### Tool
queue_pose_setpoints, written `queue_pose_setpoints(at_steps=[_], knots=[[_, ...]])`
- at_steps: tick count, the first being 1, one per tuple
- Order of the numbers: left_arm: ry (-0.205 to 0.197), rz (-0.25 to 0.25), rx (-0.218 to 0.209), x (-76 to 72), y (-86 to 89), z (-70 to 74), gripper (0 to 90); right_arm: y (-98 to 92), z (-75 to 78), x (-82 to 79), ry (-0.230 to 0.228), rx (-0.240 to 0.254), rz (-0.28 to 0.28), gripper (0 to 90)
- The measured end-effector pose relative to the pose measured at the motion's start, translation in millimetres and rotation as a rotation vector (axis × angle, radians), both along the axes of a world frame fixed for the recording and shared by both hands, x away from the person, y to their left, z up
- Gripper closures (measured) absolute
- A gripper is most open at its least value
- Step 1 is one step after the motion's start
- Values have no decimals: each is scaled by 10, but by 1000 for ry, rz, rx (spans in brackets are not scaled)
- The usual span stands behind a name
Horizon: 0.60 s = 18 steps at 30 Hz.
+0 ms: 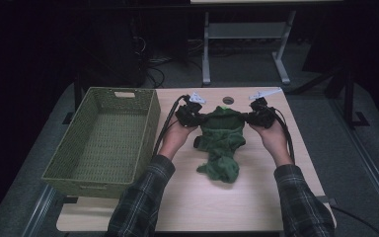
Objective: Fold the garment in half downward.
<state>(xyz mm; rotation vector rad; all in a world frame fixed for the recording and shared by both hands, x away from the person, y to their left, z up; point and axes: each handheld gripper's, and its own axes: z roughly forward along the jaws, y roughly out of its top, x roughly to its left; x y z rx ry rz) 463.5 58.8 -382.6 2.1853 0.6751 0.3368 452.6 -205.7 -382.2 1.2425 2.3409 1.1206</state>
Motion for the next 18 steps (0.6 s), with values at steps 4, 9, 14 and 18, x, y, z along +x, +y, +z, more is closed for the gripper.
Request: queue_pose_setpoints(at_steps=[4,9,14,18], knots=[[-19,-20,-20,-109,4,73,866,-10,61,-65,-30,18,16,882],[-21,-34,-47,-265,39,66,866,-39,7,-251,-56,25,41,881],[-24,-68,-56,-436,58,72,866,-77,-38,-428,-77,34,72,881],[-22,-91,-72,-583,53,70,863,-80,-40,-573,-83,28,96,880]])
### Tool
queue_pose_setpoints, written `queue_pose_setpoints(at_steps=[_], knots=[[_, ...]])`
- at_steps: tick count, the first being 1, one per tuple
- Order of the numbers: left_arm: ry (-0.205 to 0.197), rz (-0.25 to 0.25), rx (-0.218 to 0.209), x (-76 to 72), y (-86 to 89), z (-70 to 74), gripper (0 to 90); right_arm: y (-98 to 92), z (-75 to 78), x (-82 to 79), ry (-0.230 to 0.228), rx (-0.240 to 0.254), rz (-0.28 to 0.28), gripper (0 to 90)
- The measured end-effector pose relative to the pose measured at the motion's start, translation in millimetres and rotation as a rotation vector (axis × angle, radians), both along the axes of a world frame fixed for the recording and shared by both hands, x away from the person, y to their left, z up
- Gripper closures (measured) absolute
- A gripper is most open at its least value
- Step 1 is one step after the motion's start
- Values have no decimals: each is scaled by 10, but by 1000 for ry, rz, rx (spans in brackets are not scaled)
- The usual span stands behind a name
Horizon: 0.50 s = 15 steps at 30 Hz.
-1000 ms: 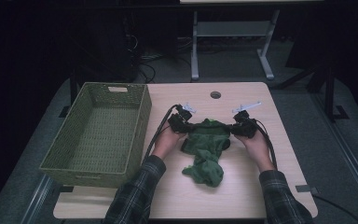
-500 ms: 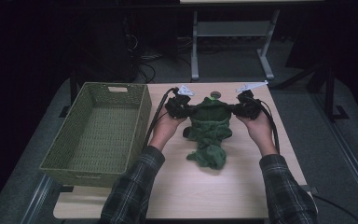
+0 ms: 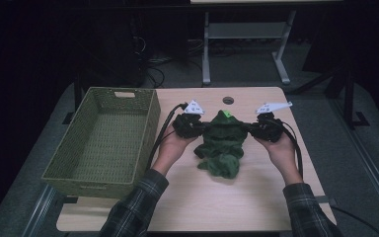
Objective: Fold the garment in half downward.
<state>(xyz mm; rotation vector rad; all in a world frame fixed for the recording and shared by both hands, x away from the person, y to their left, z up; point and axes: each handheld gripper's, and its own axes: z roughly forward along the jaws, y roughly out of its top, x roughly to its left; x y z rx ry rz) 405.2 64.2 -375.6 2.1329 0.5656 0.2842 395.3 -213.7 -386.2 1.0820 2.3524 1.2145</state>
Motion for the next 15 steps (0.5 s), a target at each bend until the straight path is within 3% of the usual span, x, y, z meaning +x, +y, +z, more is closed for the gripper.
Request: queue_pose_setpoints(at_steps=[6,8,15], knots=[[5,-31,-6,-174,23,-17,863,22,7,-191,-20,-8,32,879],[1,-53,10,-290,31,-64,863,34,-18,-318,-36,-19,49,879],[1,-89,53,-447,70,-197,863,67,-144,-555,-19,-31,89,879]])
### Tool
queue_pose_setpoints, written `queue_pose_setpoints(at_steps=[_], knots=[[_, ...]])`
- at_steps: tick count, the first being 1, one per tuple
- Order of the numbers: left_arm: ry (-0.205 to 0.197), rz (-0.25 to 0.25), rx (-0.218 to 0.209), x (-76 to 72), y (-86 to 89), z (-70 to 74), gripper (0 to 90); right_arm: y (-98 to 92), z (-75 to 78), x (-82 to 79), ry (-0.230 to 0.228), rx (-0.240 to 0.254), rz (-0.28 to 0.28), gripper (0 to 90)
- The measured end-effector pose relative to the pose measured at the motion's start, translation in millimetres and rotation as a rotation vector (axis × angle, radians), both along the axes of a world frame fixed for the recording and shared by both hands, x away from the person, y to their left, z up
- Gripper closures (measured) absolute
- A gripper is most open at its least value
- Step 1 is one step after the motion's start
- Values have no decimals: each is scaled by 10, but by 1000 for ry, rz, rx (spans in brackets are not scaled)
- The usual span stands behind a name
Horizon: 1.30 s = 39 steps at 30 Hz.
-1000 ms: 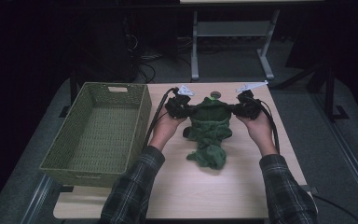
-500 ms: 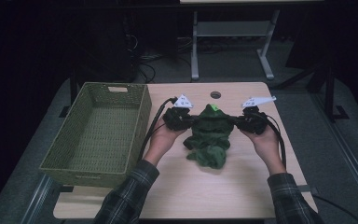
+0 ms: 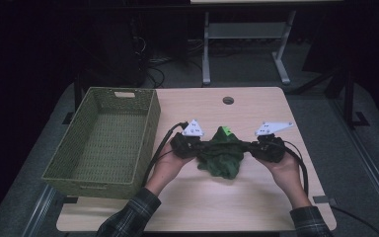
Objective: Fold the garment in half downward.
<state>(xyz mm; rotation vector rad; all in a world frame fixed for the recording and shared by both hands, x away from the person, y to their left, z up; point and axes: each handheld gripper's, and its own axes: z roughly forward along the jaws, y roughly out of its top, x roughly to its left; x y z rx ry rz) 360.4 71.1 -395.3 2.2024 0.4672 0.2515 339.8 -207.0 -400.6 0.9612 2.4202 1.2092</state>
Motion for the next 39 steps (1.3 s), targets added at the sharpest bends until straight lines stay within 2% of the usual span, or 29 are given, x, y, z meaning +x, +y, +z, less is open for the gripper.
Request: queue_pose_setpoints(at_steps=[3,7,10,13,18,26,27,29,30,32,34,36,39], knots=[[3,-27,10,-106,11,-72,862,18,-60,-89,13,-7,18,879],[17,-53,30,-200,13,-160,862,68,-131,-190,22,-42,39,878],[27,-66,46,-240,13,-228,863,106,-168,-278,28,-37,59,878],[39,-80,59,-285,4,-313,862,146,-220,-370,31,-66,75,878],[58,-92,78,-323,-4,-437,862,138,-311,-441,53,-73,81,878],[78,-128,135,-327,-55,-585,864,133,-526,-472,127,-109,95,877],[80,-127,133,-329,-60,-597,864,139,-554,-460,139,-124,96,877],[84,-121,133,-329,-75,-624,865,150,-582,-447,152,-123,97,876],[74,-134,159,-317,-71,-630,865,157,-594,-442,154,-123,100,876],[90,-120,146,-323,-92,-679,864,184,-620,-439,160,-133,104,874],[88,-126,149,-318,-92,-692,860,199,-633,-440,162,-138,107,869],[91,-127,150,-320,-96,-685,840,200,-627,-445,159,-137,106,848],[95,-134,142,-333,-76,-645,759,171,-598,-465,155,-118,92,738]])
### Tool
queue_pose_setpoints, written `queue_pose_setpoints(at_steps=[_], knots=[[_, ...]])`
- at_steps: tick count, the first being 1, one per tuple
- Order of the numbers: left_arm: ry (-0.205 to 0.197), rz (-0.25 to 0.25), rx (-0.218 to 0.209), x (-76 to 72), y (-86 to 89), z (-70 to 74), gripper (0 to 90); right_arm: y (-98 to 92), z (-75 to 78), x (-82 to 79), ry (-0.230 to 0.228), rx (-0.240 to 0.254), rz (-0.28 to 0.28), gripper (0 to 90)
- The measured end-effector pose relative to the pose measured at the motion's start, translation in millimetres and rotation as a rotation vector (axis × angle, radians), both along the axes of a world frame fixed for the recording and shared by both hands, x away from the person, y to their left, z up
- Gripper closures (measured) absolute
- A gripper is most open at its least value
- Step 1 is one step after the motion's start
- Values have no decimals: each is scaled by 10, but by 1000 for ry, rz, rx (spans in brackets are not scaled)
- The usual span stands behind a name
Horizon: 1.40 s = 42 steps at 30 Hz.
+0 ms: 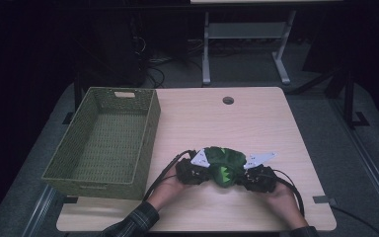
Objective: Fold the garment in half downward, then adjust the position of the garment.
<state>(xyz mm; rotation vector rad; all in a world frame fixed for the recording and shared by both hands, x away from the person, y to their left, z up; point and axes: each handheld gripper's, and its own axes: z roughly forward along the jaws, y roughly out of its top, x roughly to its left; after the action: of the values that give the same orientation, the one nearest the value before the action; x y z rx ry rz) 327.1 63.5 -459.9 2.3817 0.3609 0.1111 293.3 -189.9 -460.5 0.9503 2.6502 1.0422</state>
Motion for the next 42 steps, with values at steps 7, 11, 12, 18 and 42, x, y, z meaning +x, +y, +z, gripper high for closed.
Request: queue_pose_setpoints(at_steps=[7,11,12,18,42], knots=[[1,25,-55,-71,87,141,632,-151,135,-111,-55,90,-23,631],[-7,29,-51,-136,152,202,567,-246,162,-179,-52,122,-35,618],[-4,37,-58,-155,161,209,557,-272,166,-198,-53,124,-33,616],[-9,39,-68,-240,258,285,594,-360,207,-265,-62,147,-40,713],[67,-4,-89,-342,-59,253,896,-361,495,667,-48,161,-135,900]])
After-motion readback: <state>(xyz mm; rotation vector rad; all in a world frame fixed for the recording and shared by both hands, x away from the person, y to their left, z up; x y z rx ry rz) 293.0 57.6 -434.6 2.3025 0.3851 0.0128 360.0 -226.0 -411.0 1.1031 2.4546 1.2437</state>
